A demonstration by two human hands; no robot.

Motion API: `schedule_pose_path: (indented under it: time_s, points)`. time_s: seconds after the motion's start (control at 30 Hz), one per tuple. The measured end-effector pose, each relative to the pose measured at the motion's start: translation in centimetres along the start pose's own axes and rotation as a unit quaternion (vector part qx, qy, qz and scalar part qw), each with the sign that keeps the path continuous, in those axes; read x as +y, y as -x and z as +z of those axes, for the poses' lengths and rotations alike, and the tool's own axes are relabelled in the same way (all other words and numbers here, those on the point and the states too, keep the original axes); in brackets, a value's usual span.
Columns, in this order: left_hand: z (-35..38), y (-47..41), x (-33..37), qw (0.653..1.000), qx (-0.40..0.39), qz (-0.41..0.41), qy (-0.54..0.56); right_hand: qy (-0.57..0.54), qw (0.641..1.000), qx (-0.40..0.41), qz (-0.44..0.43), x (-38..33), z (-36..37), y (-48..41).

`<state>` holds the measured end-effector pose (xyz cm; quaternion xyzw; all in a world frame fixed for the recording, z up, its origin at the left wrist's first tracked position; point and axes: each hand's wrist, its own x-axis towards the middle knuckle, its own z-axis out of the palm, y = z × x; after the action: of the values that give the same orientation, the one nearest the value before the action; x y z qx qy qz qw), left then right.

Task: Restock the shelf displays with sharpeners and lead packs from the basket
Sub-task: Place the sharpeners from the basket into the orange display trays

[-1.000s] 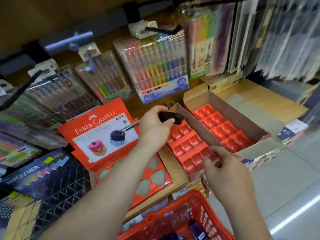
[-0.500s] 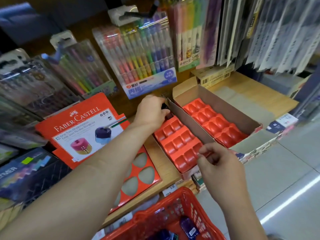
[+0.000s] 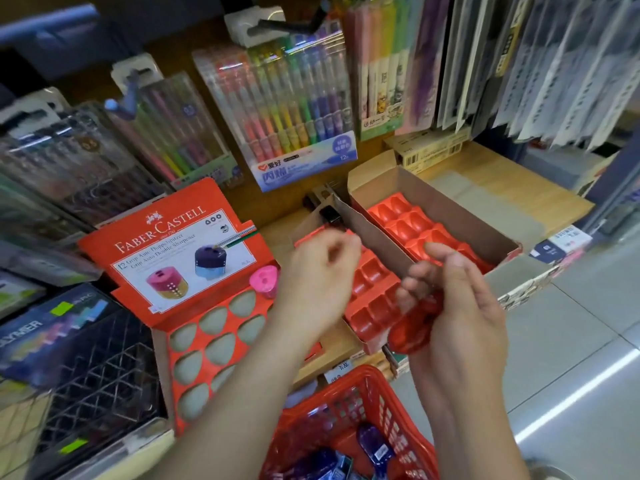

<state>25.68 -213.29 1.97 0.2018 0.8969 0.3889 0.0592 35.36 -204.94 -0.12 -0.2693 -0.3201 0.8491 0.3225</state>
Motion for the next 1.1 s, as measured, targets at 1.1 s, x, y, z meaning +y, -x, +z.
schedule_pose_path:
  time_s: [1.1]
  points:
    - [2.2,-9.0,5.2,0.983,-0.047,0.141,-0.111,0.584,0.79,0.152,-0.108,-3.5,-5.0,-3.7]
